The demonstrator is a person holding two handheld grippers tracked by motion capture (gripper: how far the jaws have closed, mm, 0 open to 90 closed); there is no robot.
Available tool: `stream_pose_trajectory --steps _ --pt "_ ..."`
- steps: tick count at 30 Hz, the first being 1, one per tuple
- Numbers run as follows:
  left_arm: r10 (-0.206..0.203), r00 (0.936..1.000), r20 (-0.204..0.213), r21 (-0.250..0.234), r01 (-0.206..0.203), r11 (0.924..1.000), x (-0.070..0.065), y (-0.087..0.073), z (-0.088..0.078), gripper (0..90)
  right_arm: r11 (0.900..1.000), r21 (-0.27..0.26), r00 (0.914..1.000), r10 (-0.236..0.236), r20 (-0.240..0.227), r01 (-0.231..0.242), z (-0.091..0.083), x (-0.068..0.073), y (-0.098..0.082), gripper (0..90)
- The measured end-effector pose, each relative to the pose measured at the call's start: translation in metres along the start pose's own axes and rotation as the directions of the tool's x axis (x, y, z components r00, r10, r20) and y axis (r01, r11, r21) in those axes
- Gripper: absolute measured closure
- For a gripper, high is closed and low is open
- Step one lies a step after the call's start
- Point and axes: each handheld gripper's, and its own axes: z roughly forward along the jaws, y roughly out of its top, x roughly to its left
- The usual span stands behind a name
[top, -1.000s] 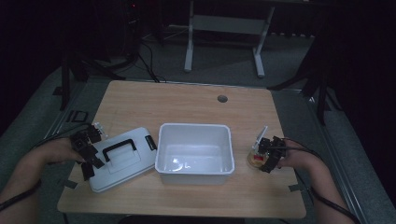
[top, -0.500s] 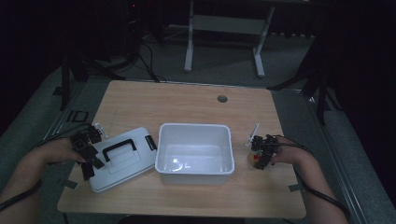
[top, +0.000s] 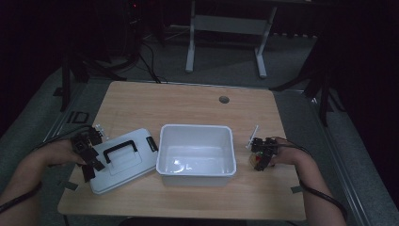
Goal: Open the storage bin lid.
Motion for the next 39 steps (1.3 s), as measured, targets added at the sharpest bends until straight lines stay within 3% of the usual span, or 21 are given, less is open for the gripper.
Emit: stream_pose_trajectory --steps 3,8,22,39 --pt "0.007 1.0 -0.003 -0.006 -0.007 1.0 -0.001 0.001 -0.002 29.1 1.0 -0.025 1.0 0.001 -0.006 -0.001 -0.009 0.002 0.001 20.1" --pt "0.009 1.0 -0.002 -0.006 -0.009 0.9999 -0.002 0.003 -0.003 29.2 1.0 0.013 0.9997 -0.025 -0.004 0.025 -0.022 0.009 0.0 20.1" --pt "0.011 0.9999 -0.006 -0.003 -0.011 0.9999 -0.005 0.005 -0.006 29.2 1.0 0.011 0.9997 -0.02 0.012 0.02 -0.072 0.025 0.002 20.1" --pt "0.012 0.9999 -0.007 0.005 -0.012 0.9999 -0.007 0.006 -0.008 29.2 0.999 0.005 0.9943 -0.044 0.097 0.043 -0.132 0.037 0.013 20.1"
